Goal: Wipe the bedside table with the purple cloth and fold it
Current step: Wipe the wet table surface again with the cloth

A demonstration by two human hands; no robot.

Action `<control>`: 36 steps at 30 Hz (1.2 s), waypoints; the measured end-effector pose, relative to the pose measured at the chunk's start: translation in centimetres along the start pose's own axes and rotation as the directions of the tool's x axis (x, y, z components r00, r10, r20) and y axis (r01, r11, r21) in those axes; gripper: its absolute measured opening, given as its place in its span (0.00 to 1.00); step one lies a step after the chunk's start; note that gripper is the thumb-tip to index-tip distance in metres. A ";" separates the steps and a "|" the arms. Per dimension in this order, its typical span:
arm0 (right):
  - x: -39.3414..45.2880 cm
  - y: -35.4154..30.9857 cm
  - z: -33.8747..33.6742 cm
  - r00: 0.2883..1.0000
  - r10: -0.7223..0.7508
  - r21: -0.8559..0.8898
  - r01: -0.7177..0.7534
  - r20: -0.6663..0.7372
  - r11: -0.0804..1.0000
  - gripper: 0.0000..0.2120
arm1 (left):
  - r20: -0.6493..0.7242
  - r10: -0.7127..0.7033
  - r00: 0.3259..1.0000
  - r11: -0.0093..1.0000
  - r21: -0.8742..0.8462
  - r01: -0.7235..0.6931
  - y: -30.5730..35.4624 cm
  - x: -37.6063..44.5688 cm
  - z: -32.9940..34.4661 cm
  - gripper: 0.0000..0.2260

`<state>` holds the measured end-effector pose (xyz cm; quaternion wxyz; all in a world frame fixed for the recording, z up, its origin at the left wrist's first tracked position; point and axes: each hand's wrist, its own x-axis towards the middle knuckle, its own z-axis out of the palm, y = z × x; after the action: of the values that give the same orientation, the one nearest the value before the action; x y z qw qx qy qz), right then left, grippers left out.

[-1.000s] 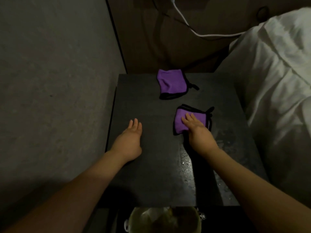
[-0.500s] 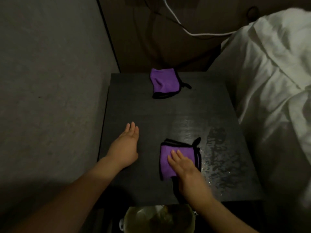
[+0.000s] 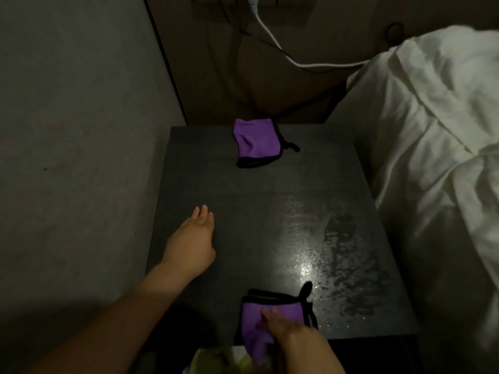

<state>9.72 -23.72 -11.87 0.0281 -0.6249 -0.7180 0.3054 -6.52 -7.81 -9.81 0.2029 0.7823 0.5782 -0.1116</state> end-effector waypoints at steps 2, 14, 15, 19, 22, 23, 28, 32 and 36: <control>0.2 -0.3 -2.6 0.994 0.009 0.171 -0.027 0.107 0.985 0.14 | -0.075 -0.023 0.997 0.999 -0.032 0.021 0.3 0.5 -0.3 0.28; 4.8 3.1 -11.9 0.983 0.070 0.464 0.017 -0.171 0.886 0.11 | -0.037 -0.629 0.776 0.425 -0.853 0.304 5.4 15.0 -8.2 0.12; 5.0 3.6 -12.4 0.989 0.085 0.469 -0.019 -0.119 0.883 0.09 | 0.007 -0.625 0.781 0.400 -0.856 0.327 5.8 16.1 -8.6 0.16; 6.0 5.2 -13.4 0.990 0.134 0.452 -0.097 -0.050 0.887 0.09 | 0.041 -0.612 0.790 0.412 -0.836 0.362 7.3 19.2 -9.0 0.23; 6.4 6.5 -13.2 0.988 0.146 0.441 -0.114 -0.041 0.890 0.15 | 0.046 -0.659 0.750 0.402 -0.821 0.404 7.4 20.5 -8.4 0.20; 6.5 6.7 -13.3 0.988 0.144 0.440 -0.106 -0.054 0.892 0.15 | 0.033 -0.678 0.734 0.411 -0.812 0.415 7.3 20.8 -8.2 0.18; 7.4 6.8 -13.6 0.986 0.135 0.461 -0.075 -0.100 0.884 0.06 | -0.174 -0.664 0.727 0.550 -0.772 0.318 7.2 21.2 -7.5 0.10; 8.1 7.0 -13.0 0.984 0.113 0.465 -0.038 -0.135 0.885 0.12 | -0.308 -0.607 0.732 0.648 -0.725 0.232 6.3 20.3 -7.4 0.09; 8.4 6.9 -13.3 0.986 0.091 0.468 -0.014 -0.143 0.884 0.16 | -0.407 -0.584 0.703 0.733 -0.636 0.241 3.1 19.6 -7.0 0.09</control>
<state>19.54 -10.47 -7.18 0.2264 -0.6418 -0.6020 0.4176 1.95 11.39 -10.96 0.1943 0.5294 0.7853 0.2555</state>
